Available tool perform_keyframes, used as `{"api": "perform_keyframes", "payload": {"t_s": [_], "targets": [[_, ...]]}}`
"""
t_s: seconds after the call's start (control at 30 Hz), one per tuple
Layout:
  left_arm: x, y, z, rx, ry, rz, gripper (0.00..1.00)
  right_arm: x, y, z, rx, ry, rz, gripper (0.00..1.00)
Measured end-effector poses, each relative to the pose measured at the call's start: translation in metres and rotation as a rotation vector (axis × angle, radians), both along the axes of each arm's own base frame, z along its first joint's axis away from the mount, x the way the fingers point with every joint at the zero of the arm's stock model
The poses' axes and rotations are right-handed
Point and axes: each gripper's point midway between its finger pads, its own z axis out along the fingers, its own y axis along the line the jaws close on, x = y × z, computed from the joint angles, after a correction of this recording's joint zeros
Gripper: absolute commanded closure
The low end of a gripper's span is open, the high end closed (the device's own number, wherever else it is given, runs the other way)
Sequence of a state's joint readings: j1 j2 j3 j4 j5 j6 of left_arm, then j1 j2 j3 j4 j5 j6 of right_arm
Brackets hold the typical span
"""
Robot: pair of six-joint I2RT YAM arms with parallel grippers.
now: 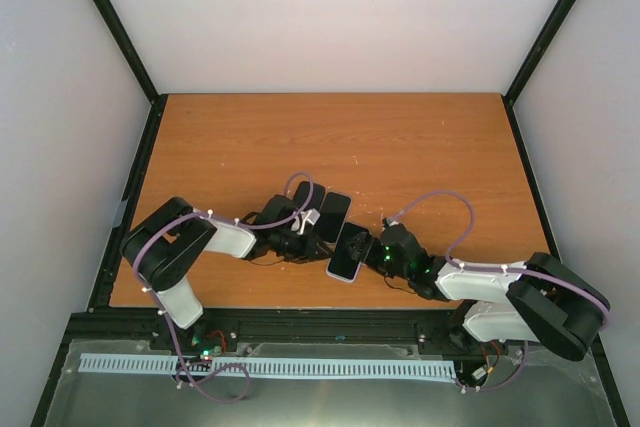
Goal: Put the phone into the phone case
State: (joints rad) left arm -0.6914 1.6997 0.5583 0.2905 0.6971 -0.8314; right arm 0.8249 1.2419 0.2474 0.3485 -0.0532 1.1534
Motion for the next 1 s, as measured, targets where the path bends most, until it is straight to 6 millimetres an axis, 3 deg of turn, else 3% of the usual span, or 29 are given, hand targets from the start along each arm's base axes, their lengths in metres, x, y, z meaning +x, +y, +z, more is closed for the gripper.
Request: {"api": "perform_keyframes", "payload": {"t_s": [0.43, 1.0], "targets": [[-0.003, -0.005, -0.001, -0.017, 0.006, -0.018, 0.79, -0.004, 0.004, 0.005, 0.051, -0.013, 0.030, 0.19], [-0.008, -0.012, 0.005, -0.058, 0.030, -0.038, 0.65, -0.004, 0.015, 0.043, 0.218, -0.100, 0.052, 0.20]]}}
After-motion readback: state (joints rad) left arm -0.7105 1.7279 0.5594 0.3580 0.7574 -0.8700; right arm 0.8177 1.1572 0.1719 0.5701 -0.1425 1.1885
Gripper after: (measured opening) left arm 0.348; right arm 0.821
